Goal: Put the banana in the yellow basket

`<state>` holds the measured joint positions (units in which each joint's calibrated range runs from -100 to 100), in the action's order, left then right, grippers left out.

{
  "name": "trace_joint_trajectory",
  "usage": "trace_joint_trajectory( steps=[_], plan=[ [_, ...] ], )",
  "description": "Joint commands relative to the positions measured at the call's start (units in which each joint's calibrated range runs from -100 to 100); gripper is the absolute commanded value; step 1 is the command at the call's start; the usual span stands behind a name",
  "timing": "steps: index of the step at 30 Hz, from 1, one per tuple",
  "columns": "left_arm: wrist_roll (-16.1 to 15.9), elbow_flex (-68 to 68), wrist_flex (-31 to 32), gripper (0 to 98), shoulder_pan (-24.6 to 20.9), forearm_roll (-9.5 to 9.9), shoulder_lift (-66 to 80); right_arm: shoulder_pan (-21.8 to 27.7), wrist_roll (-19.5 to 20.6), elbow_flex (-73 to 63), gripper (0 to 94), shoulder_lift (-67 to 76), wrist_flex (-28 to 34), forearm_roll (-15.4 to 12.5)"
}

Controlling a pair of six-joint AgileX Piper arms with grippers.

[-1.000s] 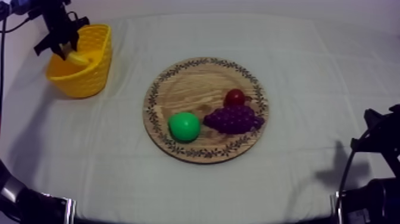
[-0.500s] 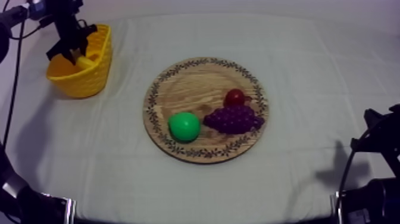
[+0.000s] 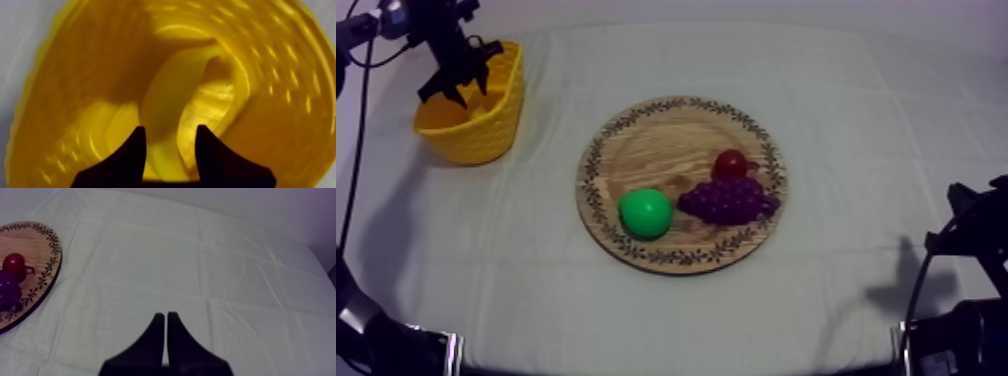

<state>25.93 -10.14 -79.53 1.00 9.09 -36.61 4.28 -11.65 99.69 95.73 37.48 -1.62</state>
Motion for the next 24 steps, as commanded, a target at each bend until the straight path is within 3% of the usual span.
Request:
trace_joint_trajectory(
  steps=[1, 4, 7, 12, 18, 21, 24],
  plan=[
    [-1.0, 1.6, 1.6, 24.0, 0.0, -0.25, 1.6, 0.0, 0.0, 0.0, 0.3, 0.0, 0.0, 0.0],
    [-2.1, 4.4, 4.0, 10.9, 0.0, -0.78, 5.1, 0.0, 0.0, 0.0, 0.3, 0.0, 0.0, 0.0],
    [-3.0, 8.1, 6.1, 3.8, 0.5, -1.03, 10.1, 0.0, 0.0, 0.0, 0.3, 0.0, 0.0, 0.0],
    [-5.4, 17.7, 12.3, 0.7, 2.7, -0.73, 22.7, 0.0, 0.0, 0.0, 0.3, 0.0, 0.0, 0.0],
    [-10.8, 36.6, 27.7, 1.1, 7.7, 1.22, 43.4, 0.0, 0.0, 0.0, 0.3, 0.0, 0.0, 0.0],
    [-16.3, 46.9, 36.0, 3.0, 9.0, -0.72, 54.3, 0.0, 0.0, 0.0, 0.3, 0.0, 0.0, 0.0],
    [-18.9, 57.4, 42.3, 3.0, 9.0, -2.8, 65.2, 0.0, 0.0, 0.0, 0.3, 0.0, 0.0, 0.0]
  ],
)
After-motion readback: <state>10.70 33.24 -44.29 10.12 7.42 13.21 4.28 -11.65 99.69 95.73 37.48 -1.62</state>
